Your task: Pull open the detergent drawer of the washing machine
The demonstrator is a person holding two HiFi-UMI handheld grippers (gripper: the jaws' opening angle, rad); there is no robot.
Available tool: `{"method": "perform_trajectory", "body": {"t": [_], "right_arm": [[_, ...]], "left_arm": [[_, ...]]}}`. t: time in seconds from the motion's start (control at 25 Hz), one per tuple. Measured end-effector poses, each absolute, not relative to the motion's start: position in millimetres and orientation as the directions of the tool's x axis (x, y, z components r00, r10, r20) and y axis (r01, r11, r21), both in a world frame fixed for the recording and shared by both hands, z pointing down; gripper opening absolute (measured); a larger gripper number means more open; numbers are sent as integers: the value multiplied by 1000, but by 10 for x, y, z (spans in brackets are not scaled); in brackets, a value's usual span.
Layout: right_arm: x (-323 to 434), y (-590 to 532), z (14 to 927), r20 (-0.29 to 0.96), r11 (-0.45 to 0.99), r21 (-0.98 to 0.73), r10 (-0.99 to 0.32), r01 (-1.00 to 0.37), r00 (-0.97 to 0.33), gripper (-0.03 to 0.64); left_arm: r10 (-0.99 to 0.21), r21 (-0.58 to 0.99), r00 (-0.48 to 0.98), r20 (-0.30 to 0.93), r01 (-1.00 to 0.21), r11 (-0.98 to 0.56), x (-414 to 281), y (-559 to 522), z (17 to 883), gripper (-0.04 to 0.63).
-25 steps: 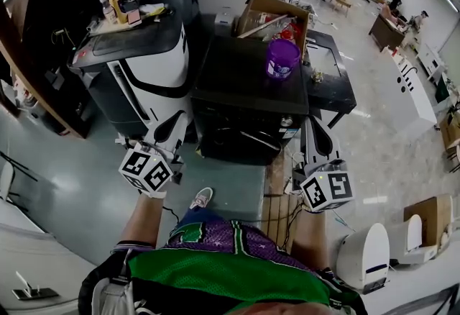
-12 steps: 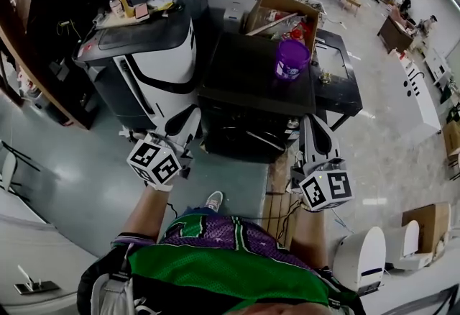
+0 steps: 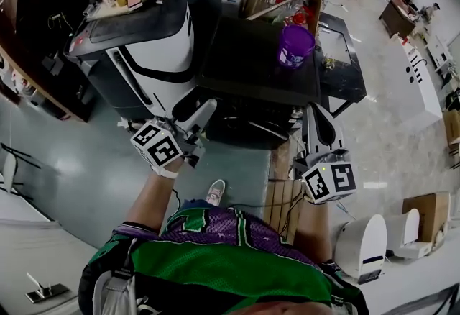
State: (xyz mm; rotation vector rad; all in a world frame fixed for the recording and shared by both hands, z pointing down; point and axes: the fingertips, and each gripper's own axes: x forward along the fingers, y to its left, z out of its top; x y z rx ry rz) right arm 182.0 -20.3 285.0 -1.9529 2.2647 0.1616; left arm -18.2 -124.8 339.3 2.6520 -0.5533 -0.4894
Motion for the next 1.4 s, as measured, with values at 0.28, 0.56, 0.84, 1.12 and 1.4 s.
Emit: {"method": "perform_trajectory", "body": {"t": [0.28,0.56,0.84,1.12,1.4], "right_arm": [[1845,-492,3072,-138,151,-28,-980,-988,-146,2],[1894,-866,3320,-114,140,-47,-984,-989,-134,2],[1884,-1237,3477,-98,134,-32,-987,-990,-130,2],[1872,-1460,3724,-60,128,-46,-990,-991,-125,2],[1847,-1603,3939,-23,111,-51,-994,-992,-110,2]], "left_arm": [[-434,529,883,-179,-286,-799,-13,-1656,4019,259],[-409,611,902,-140,-246,-752,80,-2027,4610,259],[-392,694,915,-98,-219,-686,166,-2422,5239,269],[-387,784,921,-50,-204,-587,215,-2690,6034,321],[-399,850,917,6,-215,-481,273,-2940,6796,341]]}}
